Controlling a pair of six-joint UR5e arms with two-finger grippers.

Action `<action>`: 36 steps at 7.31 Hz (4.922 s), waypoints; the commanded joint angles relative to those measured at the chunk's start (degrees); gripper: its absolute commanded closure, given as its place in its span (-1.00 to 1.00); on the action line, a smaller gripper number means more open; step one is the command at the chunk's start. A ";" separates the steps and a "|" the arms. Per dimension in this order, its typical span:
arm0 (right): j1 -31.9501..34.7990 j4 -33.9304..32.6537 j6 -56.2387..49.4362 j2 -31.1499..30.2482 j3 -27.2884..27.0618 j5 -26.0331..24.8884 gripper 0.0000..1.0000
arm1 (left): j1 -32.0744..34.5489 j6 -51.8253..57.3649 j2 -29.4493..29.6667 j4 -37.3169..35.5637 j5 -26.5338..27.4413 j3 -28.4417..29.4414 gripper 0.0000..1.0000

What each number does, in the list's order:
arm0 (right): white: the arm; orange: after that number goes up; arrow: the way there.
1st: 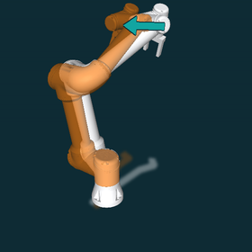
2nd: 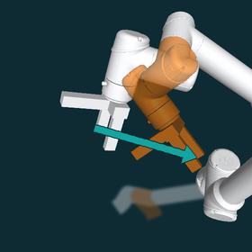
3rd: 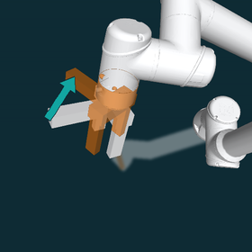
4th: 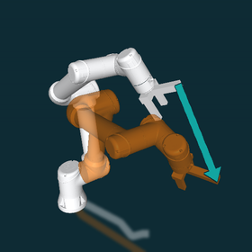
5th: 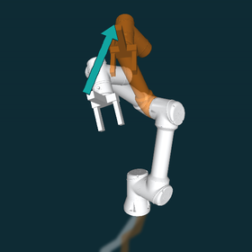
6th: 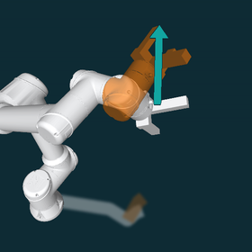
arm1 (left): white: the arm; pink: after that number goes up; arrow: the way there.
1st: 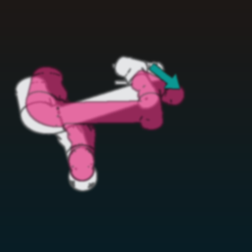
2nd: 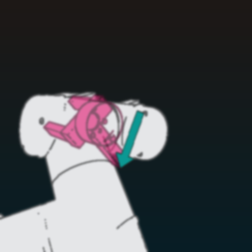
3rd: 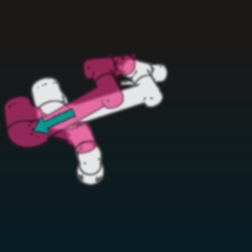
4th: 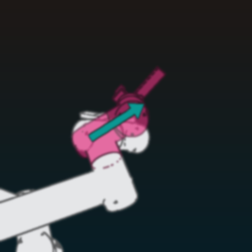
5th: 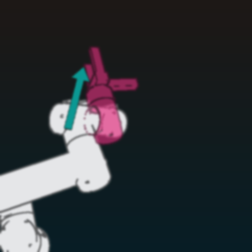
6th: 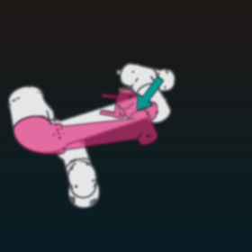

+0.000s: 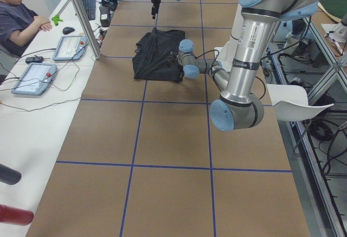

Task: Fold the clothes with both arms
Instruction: 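Raise the right gripper away while the left moves to the folded shirt's side, then grasp the shirt's side edge with the left gripper and drag it farther away, then release the shirt and move the left gripper to its near corner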

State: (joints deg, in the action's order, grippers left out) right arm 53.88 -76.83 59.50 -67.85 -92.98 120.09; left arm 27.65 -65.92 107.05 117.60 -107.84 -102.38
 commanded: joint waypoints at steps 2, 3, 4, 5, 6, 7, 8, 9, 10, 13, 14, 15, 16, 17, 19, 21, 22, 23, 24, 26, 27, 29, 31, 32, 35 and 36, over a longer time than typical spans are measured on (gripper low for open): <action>-0.01 0.02 0.09 -0.01 -0.45 0.06 -1.00 | 0.65 0.17 0.00 -0.09 0.09 0.42 -0.44; -0.01 0.02 0.27 -0.01 -0.71 -0.03 -1.00 | 0.74 0.18 -0.61 0.00 0.09 0.51 -0.43; -0.01 -0.07 0.36 -0.01 -0.80 0.06 -1.00 | 0.83 0.18 -0.61 0.00 0.09 0.60 -0.38; -0.01 0.02 0.36 -0.01 -0.80 0.06 -1.00 | 0.83 0.18 -0.61 0.00 0.09 0.77 -0.28; -0.01 -0.07 0.36 -0.01 -0.80 0.06 -1.00 | 0.83 0.18 -0.61 0.00 0.00 0.86 -0.23; -0.01 0.02 0.44 -0.01 -0.80 0.06 -1.00 | 0.74 0.09 -0.53 0.00 0.00 0.86 -0.01; -0.01 0.02 0.44 -0.01 -0.80 -0.03 -1.00 | 0.74 0.00 -0.53 0.00 0.00 0.86 0.23; -0.01 -0.07 0.44 -0.01 -0.80 -0.03 -1.00 | 0.83 0.00 -0.53 0.00 -0.09 0.78 0.66; -0.09 0.02 0.44 -0.01 -0.80 -0.03 -1.00 | 0.83 0.00 -0.44 0.00 -0.09 0.60 1.00; -0.01 -0.07 0.44 -0.01 -0.80 0.06 -1.00 | 3.62 0.35 -0.53 -0.26 0.26 0.42 1.00; -0.09 -0.07 0.44 -0.01 -0.80 0.06 -1.00 | 6.25 3.48 -0.53 -0.52 0.35 0.86 1.00; -0.01 -0.07 0.44 -0.01 -0.72 0.06 -1.00 | 10.19 8.56 -0.09 -0.61 0.35 2.95 1.00; -0.09 -0.16 0.44 -0.01 -0.72 0.06 -1.00 | 13.89 13.31 2.09 -0.53 0.44 7.32 1.00; -0.01 -0.16 0.44 -0.01 -0.72 0.15 -1.00 | 16.88 15.62 7.94 -0.27 2.18 14.94 1.00; -0.09 -0.24 0.44 -0.01 -0.80 0.15 -1.00 | 20.85 17.74 24.70 2.00 5.09 36.78 1.00; -0.01 -0.25 0.62 0.00 -0.72 0.15 -1.00 | 22.71 19.59 33.02 16.19 7.71 56.33 1.00; -0.01 -0.33 0.53 -0.01 -0.72 0.15 -1.00 | 22.80 19.69 37.75 16.96 8.34 61.89 1.00; -0.01 -0.33 0.53 -0.01 -0.72 0.15 -1.00 | 23.24 19.60 41.10 17.31 8.26 65.51 1.00; -0.09 -0.25 0.53 -0.01 -0.80 0.15 -1.00 | 23.59 19.69 41.92 17.49 8.26 66.51 1.00; -0.09 -0.25 0.62 0.17 -0.72 0.15 -1.00 | 24.12 20.73 41.58 18.98 8.00 65.21 -0.99; -0.18 -0.33 0.62 0.52 -0.72 0.15 -1.00 | 24.82 21.35 41.23 18.38 7.56 61.55 -1.00; -0.18 -0.33 0.62 0.78 -0.72 0.06 -1.00 | 24.91 21.45 34.58 16.01 0.83 51.02 -1.00; -0.36 -0.07 0.62 0.79 -0.80 0.15 -1.00 | 24.48 20.57 24.75 15.12 0.35 37.67 -1.00; -0.36 0.02 0.62 0.79 -0.80 0.15 -1.00 | 23.95 15.69 20.09 15.12 0.27 32.21 -1.00; -0.36 0.11 0.62 0.79 -0.80 0.23 -1.00 | 13.96 1.19 10.49 15.21 0.35 16.21 -1.00; -0.45 0.11 0.62 0.61 -0.80 0.06 -1.00 | 10.10 -5.47 7.50 15.21 0.44 10.85 -1.00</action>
State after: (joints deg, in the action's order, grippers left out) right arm 53.49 -76.74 60.12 -67.10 -93.76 120.26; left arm 42.42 -63.75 118.36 132.80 -107.48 -84.57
